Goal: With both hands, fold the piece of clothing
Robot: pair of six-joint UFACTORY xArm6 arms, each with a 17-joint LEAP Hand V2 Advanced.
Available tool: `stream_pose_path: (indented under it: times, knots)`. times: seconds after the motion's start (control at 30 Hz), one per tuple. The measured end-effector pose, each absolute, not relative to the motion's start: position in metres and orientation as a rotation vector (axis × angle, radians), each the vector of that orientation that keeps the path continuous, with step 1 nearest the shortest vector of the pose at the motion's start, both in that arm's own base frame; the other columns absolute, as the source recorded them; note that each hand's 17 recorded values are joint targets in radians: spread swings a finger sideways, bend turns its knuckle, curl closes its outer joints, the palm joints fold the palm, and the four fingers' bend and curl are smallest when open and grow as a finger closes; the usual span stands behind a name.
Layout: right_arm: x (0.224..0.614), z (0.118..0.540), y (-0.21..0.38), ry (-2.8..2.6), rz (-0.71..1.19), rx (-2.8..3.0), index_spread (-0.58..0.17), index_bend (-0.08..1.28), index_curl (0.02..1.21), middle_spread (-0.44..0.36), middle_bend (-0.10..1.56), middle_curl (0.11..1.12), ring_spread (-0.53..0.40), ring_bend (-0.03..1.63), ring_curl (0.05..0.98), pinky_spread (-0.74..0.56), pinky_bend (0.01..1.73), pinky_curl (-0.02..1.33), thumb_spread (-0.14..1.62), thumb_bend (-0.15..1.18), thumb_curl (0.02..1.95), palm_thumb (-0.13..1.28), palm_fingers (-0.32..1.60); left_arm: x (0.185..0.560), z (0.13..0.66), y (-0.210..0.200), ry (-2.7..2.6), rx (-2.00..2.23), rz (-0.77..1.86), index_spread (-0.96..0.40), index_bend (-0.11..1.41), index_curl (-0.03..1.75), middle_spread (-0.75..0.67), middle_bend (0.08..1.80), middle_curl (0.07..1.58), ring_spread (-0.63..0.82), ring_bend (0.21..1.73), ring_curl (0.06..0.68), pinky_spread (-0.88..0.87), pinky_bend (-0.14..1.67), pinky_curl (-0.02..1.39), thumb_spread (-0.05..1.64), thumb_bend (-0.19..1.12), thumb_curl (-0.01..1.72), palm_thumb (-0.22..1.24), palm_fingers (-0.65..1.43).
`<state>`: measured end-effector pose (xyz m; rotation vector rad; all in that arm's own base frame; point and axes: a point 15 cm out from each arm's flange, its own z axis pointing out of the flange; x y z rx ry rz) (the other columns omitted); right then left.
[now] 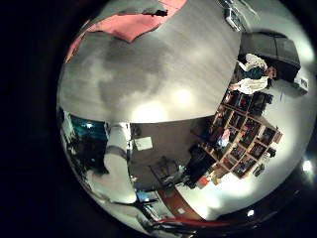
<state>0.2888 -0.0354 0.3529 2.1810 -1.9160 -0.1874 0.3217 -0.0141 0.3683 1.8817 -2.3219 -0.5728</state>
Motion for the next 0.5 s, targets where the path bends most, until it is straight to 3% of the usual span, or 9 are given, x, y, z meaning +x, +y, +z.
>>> stream_pose_path:
  times: [0.33, 0.5]
  knots:
    - [0.286, 0.356, -0.054, -1.932, -0.193, 2.188, -0.258, 0.16, 0.29, 0.094, 0.22, 0.38, 0.18, 0.48, 0.233, 0.38, 0.59, 0.19, 1.14, -0.02, 0.3, 0.3, 0.14, 0.3, 0.367, -0.018, -2.304, 1.91, -0.553, -0.01, 0.16, 0.31, 0.26, 0.22, 0.38, 0.35, 0.75, 0.197, 0.44, 0.41, 0.36, 0.85, -0.03, 0.32, 0.03, 0.11]
    - [0.282, 0.362, -0.056, -1.951, -0.172, 2.185, -0.257, 0.16, 0.29, 0.091, 0.22, 0.38, 0.187, 0.48, 0.235, 0.38, 0.58, 0.19, 1.14, -0.02, 0.3, 0.31, 0.15, 0.311, 0.371, -0.018, -2.355, 1.892, -0.538, -0.01, 0.17, 0.32, 0.26, 0.22, 0.38, 0.36, 0.74, 0.195, 0.44, 0.39, 0.36, 0.86, -0.03, 0.32, 0.03, 0.13]
